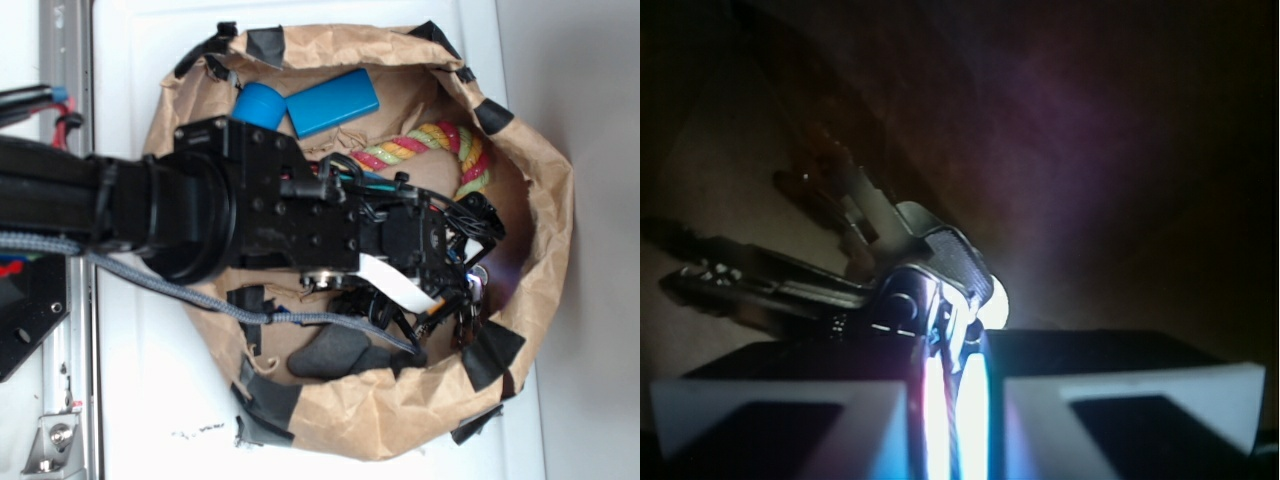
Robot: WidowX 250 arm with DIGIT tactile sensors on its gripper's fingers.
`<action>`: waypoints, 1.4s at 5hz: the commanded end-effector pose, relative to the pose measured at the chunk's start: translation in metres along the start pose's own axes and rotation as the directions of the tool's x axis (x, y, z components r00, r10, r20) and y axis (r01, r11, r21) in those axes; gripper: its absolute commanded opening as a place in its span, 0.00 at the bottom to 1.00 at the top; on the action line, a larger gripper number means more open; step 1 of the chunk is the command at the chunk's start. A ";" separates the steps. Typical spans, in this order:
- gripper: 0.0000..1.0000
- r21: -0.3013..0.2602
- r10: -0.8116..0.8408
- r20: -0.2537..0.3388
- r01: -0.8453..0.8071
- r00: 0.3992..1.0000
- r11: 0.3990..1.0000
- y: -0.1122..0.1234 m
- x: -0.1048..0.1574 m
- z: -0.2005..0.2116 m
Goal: Grab the silver keys.
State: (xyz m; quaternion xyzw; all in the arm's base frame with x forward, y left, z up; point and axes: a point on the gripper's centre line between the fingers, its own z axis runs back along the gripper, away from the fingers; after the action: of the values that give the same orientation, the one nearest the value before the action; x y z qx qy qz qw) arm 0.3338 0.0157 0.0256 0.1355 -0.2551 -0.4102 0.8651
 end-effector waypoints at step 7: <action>0.00 -0.393 0.432 -0.333 -0.540 0.838 0.744 0.035 -0.016 0.166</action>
State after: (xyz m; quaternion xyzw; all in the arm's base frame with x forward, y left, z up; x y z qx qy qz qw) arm 0.2498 0.0487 0.1520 -0.1212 -0.0494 -0.1955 0.9719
